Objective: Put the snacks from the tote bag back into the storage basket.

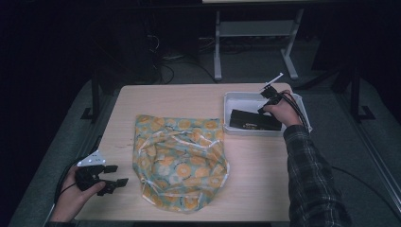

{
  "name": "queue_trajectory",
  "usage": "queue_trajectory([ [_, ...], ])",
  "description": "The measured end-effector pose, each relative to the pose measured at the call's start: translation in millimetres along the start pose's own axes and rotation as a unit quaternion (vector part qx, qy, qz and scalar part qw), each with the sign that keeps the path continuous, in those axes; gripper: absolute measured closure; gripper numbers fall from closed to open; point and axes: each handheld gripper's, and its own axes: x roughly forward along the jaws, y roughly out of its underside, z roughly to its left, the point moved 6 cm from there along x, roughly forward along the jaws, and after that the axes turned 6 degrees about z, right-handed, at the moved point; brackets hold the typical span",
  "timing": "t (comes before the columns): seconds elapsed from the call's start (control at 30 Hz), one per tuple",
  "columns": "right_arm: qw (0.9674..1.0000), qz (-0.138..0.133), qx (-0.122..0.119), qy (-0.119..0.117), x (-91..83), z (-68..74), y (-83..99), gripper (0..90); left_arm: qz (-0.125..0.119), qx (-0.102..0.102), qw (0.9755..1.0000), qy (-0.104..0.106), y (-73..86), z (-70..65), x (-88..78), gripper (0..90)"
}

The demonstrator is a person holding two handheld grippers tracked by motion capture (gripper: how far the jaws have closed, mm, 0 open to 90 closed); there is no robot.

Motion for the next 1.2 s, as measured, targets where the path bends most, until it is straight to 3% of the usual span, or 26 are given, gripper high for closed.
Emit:
queue_trajectory([
  [0.63,1.0000,-0.008,0.002,-0.001,-1.9,3.7,14.1,88.7,0.004,0.010,0.9999,0.000,-3.4,-2.1,1.9,26.1],
  [0.73,0.9996,-0.022,0.001,0.015,-6.3,3.1,13.3,83.0,0.007,0.011,0.9999,0.001,-2.6,-1.2,2.0,26.1],
  [1.03,0.9976,-0.066,-0.006,0.022,-27.7,11.8,14.5,54.7,0.000,0.002,1.0000,0.003,0.0,0.6,1.8,27.7],
  [1.2,0.9973,-0.069,-0.011,0.025,-34.9,19.8,16.9,41.7,0.003,0.008,1.0000,0.002,-0.4,1.2,1.3,27.4],
])
